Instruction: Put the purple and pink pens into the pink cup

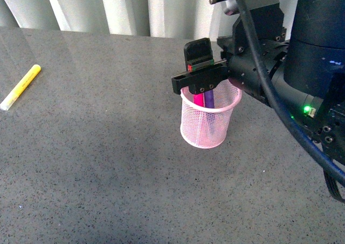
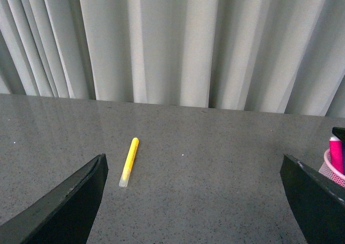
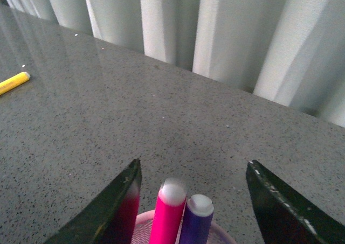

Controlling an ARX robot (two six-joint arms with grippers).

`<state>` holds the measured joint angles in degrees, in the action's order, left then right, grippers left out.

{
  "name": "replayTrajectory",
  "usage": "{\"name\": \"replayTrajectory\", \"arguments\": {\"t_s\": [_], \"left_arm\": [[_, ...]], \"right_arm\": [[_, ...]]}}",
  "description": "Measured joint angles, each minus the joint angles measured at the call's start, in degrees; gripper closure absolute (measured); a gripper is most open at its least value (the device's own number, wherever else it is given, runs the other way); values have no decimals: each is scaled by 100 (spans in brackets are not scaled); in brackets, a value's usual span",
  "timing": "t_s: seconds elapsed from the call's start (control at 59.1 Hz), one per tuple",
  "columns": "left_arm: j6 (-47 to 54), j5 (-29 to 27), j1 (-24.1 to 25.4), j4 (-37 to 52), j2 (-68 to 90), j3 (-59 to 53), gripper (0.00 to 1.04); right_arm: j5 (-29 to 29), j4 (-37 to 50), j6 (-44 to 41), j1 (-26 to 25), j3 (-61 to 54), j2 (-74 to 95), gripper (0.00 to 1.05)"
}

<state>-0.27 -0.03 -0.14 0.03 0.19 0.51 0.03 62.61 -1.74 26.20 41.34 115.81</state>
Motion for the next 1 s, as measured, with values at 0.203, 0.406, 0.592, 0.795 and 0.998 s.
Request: {"name": "replayTrajectory", "arguments": {"t_s": [0.203,0.406,0.592,0.795,0.998], "left_arm": [[0,0,0,0,0,0,7],[0,0,0,0,0,0,7],[0,7,0,0,0,0,7],[0,-17,0,0,2,0,7],[0,2,0,0,-4,0,7]], "right_arm": [[149,-538,374,-219,-157,-660,7],[922,-2861,925,-942,-507,-2509,7],[1071,-3305,1095,-1228,-691,-3145,8],[1056,-247,317,-1421,-2022,-3248,42],[802,-212,197,-1801,-2813,-4124,79]]}}
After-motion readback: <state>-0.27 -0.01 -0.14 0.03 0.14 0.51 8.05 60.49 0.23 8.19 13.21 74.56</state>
